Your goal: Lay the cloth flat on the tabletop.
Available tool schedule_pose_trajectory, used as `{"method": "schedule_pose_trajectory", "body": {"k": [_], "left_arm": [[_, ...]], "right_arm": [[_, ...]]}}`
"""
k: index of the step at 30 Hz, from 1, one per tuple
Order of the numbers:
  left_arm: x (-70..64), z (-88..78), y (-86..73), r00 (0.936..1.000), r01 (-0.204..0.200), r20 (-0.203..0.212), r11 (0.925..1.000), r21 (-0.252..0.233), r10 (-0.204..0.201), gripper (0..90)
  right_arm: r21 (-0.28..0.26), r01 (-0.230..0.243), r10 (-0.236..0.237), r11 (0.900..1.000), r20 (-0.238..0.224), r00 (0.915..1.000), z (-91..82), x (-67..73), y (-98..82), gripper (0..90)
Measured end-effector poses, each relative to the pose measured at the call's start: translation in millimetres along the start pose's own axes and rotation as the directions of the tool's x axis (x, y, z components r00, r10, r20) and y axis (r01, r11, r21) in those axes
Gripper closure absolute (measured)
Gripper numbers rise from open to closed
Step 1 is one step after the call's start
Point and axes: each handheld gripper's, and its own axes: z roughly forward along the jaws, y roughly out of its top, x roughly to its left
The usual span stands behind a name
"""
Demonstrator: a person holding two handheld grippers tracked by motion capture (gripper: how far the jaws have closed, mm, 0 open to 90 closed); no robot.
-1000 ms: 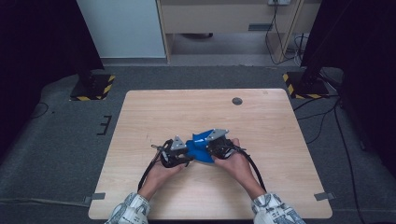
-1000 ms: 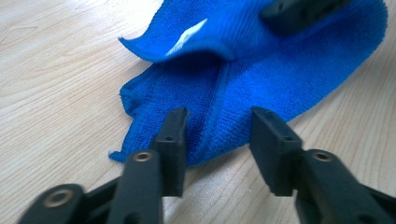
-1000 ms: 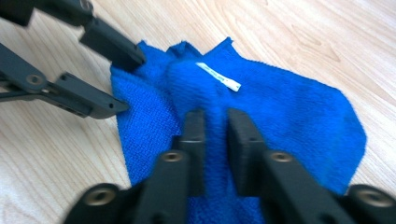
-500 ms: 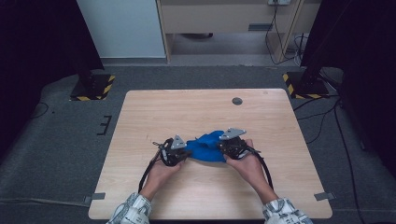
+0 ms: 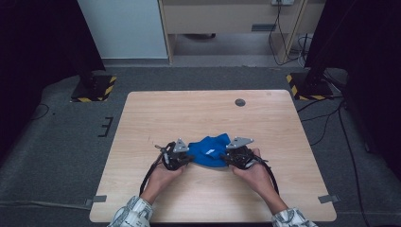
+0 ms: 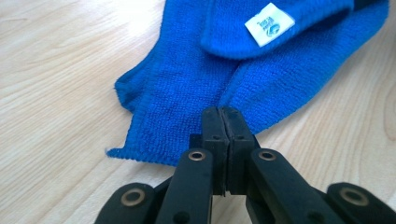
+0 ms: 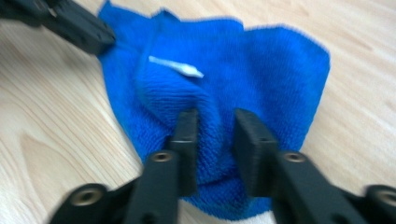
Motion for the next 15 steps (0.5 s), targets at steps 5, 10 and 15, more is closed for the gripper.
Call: {"method": "schedule_pose_trajectory", "body": {"k": [5,10,15], "left_arm": [[0.5,0.1,-1.0,1.0,-0.003,-0.001,1.0,0.006,0.003,89.0],[2.7,-1.5,-0.7,1.0,0.002,-0.009,1.0,-0.002,-0.002,89.0],[3.7,-2.3,-0.7,0.9999,-0.002,-0.014,1.0,0.0,0.002,89.1]], "right_arm": [[-0.04,0.001,-0.001,0.999,-0.015,0.9999,-7.7,2.6,18.2,48.3],[-0.054,0.024,-0.026,0.998,-0.029,0.9992,-6.4,5.1,36.3,46.0],[-0.027,0.049,-0.051,0.998,-0.047,0.9976,20.6,4.0,55.1,56.8]]}}
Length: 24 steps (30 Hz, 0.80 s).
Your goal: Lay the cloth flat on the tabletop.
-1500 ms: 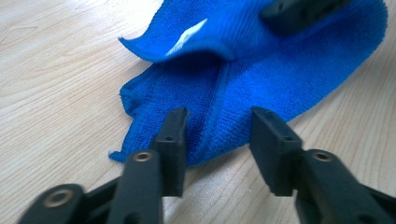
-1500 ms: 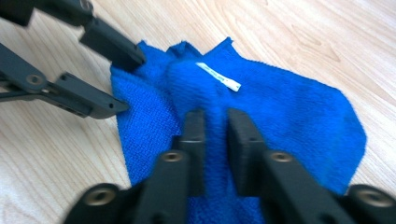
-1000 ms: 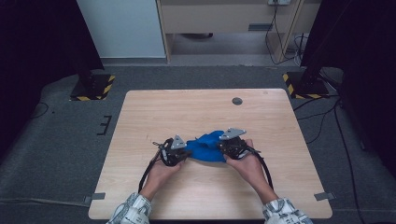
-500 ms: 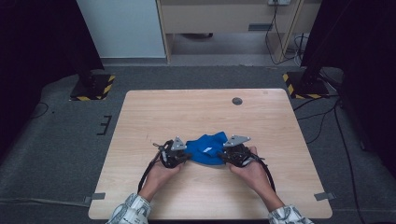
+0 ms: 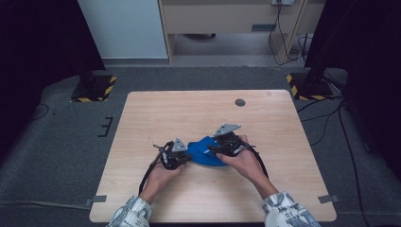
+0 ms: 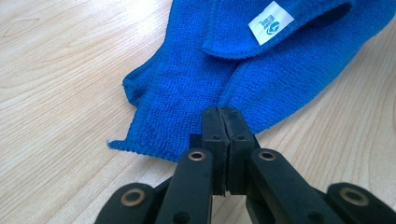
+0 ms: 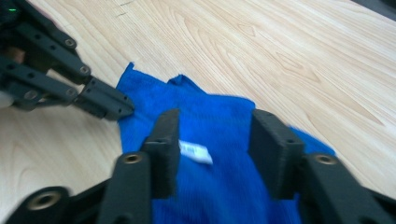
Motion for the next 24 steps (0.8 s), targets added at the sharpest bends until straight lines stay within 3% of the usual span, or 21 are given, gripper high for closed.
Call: {"method": "schedule_pose_trajectory", "body": {"k": [5,6,10,18,21,24], "left_arm": [[2.5,-0.5,-1.1,1.0,0.006,-0.001,1.0,0.003,-0.006,89.1],[3.5,-0.7,-1.5,1.0,0.008,-0.002,1.0,0.003,-0.008,89.0],[6.6,-1.6,-2.2,0.9998,0.016,-0.009,0.9999,0.002,-0.016,89.1],[9.2,-3.1,-2.9,0.9997,0.021,-0.016,0.9998,0.002,-0.021,89.1],[9.4,-3.2,-3.0,0.9997,0.019,-0.017,0.9998,0.003,-0.019,89.2],[9.4,-2.8,-3.2,0.9997,0.017,-0.017,0.9998,0.007,-0.017,89.2]], "right_arm": [[0.036,0.033,-0.032,0.999,-0.022,0.9992,21.0,3.6,7.4,60.4],[0.059,0.046,-0.045,0.997,-0.026,0.9987,31.7,4.4,9.5,60.4],[0.091,0.058,-0.055,0.994,-0.032,0.998,42.1,5.2,10.1,59.0],[0.131,0.065,-0.057,0.989,-0.058,0.9967,62.3,10.1,5.9,47.0],[0.138,0.068,-0.057,0.988,-0.077,0.9954,66.8,13.9,5.0,38.7],[0.151,0.082,-0.069,0.985,-0.085,0.994,68.6,15.9,3.6,38.2]]}}
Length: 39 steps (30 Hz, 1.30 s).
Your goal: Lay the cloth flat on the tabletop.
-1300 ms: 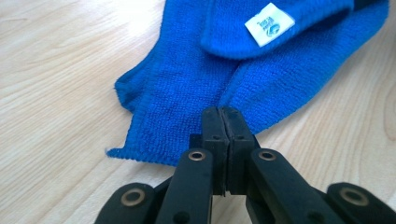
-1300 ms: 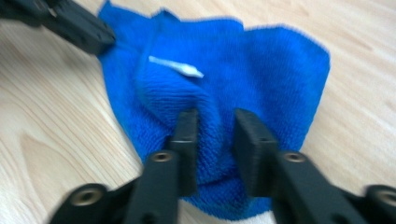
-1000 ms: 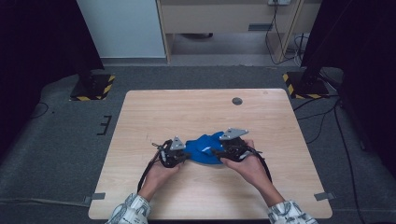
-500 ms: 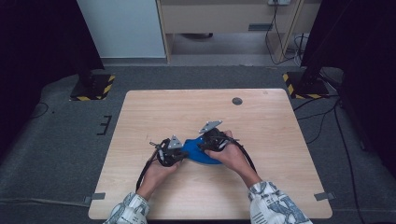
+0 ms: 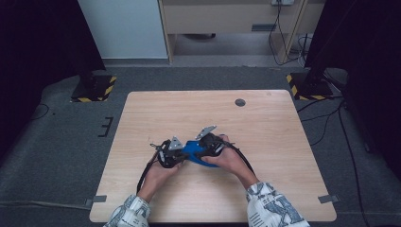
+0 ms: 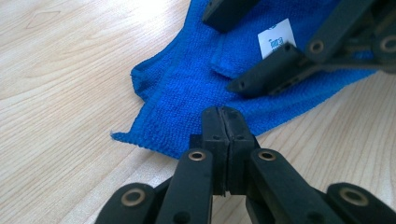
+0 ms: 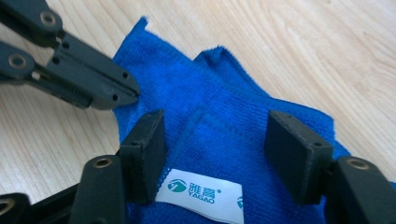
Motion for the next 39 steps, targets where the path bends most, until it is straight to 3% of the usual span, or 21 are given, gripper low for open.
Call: {"method": "schedule_pose_trajectory", "body": {"k": [2,7,11,17,19,23,30,35,39], "left_arm": [[-0.3,0.2,0.1,1.0,0.001,0.002,1.0,-0.001,-0.001,89.2],[-0.2,-1.1,0.5,1.0,0.001,0.001,1.0,-0.004,-0.001,89.3],[0.3,-1.2,0.1,1.0,0.002,0.002,1.0,-0.001,-0.002,89.4],[0.9,-0.8,-0.2,1.0,0.005,0.001,1.0,0.005,-0.005,89.4],[0.2,-0.3,-0.2,1.0,0.003,0.004,1.0,0.004,-0.003,89.4],[-0.1,-0.2,0.0,1.0,0.0,0.004,1.0,0.009,0.0,89.4],[1.2,-0.7,-0.9,1.0,0.002,0.003,0.9999,0.011,-0.002,89.4],[2.0,-1.9,-1.8,1.0,0.002,0.008,1.0,0.002,-0.002,88.8],[2.4,-2.8,-2.7,1.0,-0.003,0.009,0.9999,0.01,0.003,89.1]], "right_arm": [[0.018,0.016,-0.016,1.0,0.024,0.9996,2.8,2.0,-1.4,43.0],[0.007,0.028,-0.028,1.0,0.014,0.9995,1.1,4.1,0.8,61.2],[-0.005,0.021,-0.021,1.0,-0.004,0.9998,-1.2,3.7,1.4,68.4],[-0.036,-0.021,0.019,0.999,-0.054,0.9984,-10.1,-0.4,-2.4,78.3],[-0.042,-0.017,0.014,0.999,-0.055,0.9984,-11.2,-0.9,-2.6,79.9],[-0.063,-0.058,0.053,0.996,-0.077,0.9956,-17.9,-3.7,-2.2,78.9],[-0.094,-0.071,0.068,0.993,-0.041,0.9969,-30.9,-13.0,-2.2,83.1],[-0.115,-0.083,0.086,0.99,0.023,0.996,-41.2,-23.0,-6.5,85.6],[-0.151,-0.111,0.123,0.982,0.076,0.9895,-52.5,-33.6,-12.5,86.0]]}}
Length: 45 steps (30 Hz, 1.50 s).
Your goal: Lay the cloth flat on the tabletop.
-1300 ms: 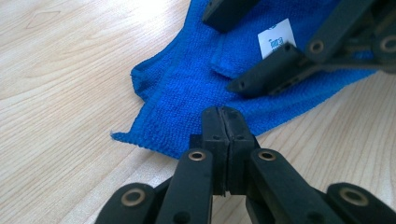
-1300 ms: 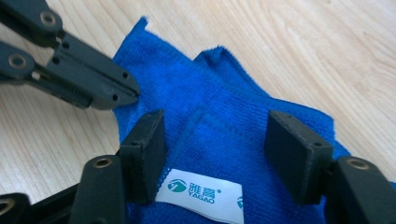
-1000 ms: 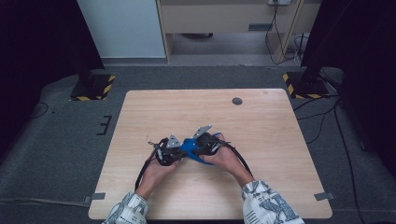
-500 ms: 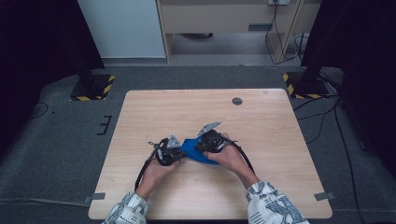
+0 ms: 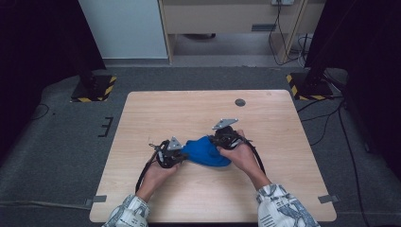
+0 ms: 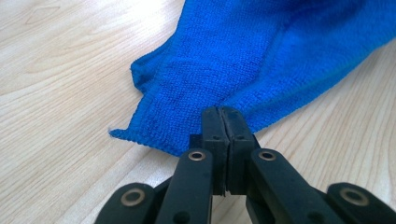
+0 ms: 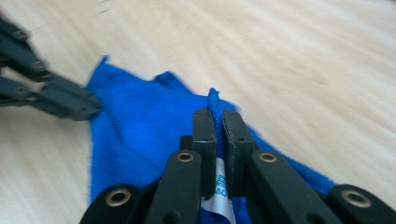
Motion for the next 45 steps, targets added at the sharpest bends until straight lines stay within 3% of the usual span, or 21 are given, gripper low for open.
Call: {"method": "schedule_pose_trajectory", "body": {"k": [1,6,8,12,15,16,20,24,32,36,39,45], "left_arm": [[0.0,0.3,-0.4,1.0,-0.001,0.001,1.0,0.007,0.001,89.2],[0.7,1.6,-1.7,1.0,-0.002,0.001,0.9997,0.024,0.002,89.3],[0.3,1.6,-1.6,1.0,-0.001,0.008,0.9998,0.018,0.001,89.3],[-1.3,-0.6,0.1,1.0,0.001,0.007,0.9999,-0.013,-0.001,87.0],[-0.4,-4.1,0.7,1.0,0.005,-0.006,0.9984,-0.056,-0.006,77.0],[0.8,-6.3,0.9,0.9998,0.016,-0.006,0.9969,-0.077,-0.017,70.6],[6.5,-18.7,2.1,0.9987,0.04,-0.022,0.9827,-0.181,-0.045,64.2],[13.8,-26.0,1.5,0.9968,0.071,-0.019,0.9682,-0.24,-0.078,61.6],[23.2,-21.8,-1.4,0.9937,0.082,-0.054,0.9664,-0.244,-0.098,51.8],[32.7,-17.0,0.5,0.9912,0.109,-0.046,0.9614,-0.253,-0.124,45.5],[36.5,-11.9,3.2,0.9894,0.118,-0.05,0.9558,-0.269,-0.136,46.0],[39.7,4.7,10.0,0.9905,0.12,-0.038,0.9642,-0.237,-0.132,35.6]], "right_arm": [[-0.013,-0.022,0.022,1.0,0.03,0.9993,-7.6,-8.1,-2.2,86.2],[-0.036,-0.064,0.066,0.997,0.083,0.9944,-26.4,-27.6,-10.8,86.4],[-0.039,-0.073,0.076,0.997,0.082,0.9937,-28.5,-29.7,-12.4,86.4],[-0.043,-0.081,0.085,0.996,0.088,0.9925,-35.3,-33.9,-19.7,86.3],[-0.047,-0.083,0.088,0.995,0.095,0.9916,-37.0,-35.4,-21.8,86.4],[-0.054,-0.088,0.093,0.995,0.101,0.9905,-39.2,-37.2,-21.4,86.4],[-0.063,-0.1,0.106,0.993,0.116,0.9875,-43.8,-40.9,-21.4,86.4],[-0.063,-0.114,0.122,0.991,0.137,0.983,-49.0,-49.2,-26.0,86.4],[-0.062,-0.142,0.15,0.988,0.146,0.9779,-54.7,-60.9,-39.2,86.2],[-0.059,-0.144,0.151,0.988,0.142,0.9782,-53.8,-61.8,-42.5,86.1],[-0.055,-0.139,0.145,0.989,0.139,0.9796,-52.3,-60.9,-42.2,86.0],[-0.05,-0.137,0.143,0.989,0.145,0.9791,-51.7,-60.6,-42.8,86.0]]}}
